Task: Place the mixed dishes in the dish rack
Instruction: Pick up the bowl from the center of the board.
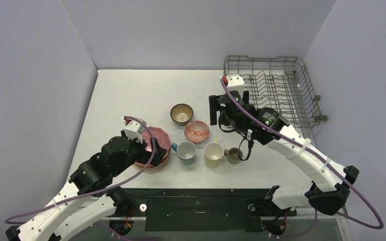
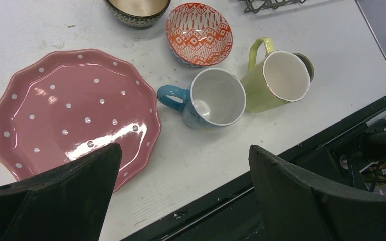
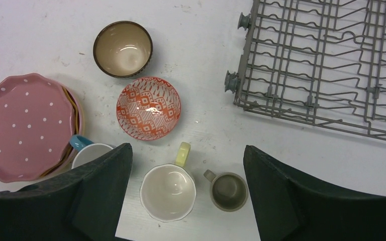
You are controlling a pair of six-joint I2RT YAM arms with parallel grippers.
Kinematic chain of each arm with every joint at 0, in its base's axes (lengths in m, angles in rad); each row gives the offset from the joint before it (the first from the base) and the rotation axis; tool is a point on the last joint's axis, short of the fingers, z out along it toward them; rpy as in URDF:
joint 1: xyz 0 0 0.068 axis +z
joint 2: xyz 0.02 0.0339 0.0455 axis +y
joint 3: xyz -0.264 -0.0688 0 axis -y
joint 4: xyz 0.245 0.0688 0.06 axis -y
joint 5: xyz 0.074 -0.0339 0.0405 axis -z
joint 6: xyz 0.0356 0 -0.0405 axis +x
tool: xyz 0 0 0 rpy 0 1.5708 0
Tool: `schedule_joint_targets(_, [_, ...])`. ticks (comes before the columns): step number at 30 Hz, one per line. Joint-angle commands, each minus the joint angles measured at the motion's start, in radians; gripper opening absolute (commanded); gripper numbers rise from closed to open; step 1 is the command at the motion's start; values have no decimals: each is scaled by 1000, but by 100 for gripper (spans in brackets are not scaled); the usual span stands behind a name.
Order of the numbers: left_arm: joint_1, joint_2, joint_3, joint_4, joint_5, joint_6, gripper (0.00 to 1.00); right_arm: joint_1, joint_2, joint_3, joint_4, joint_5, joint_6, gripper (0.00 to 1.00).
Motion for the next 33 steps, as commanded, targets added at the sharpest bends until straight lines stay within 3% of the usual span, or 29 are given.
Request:
schedule_joint_targets(1, [6, -30, -4, 12, -36, -18, 96, 9, 68, 59, 60, -39, 3, 76])
schedule_joint_targets(12, [10, -57, -9, 1, -71, -26, 96, 2, 265, 170, 117, -142, 17, 75])
schedule_joint_targets(33, [17, -109, -14, 0, -74, -31, 96, -112, 609, 308, 168, -295, 78, 63])
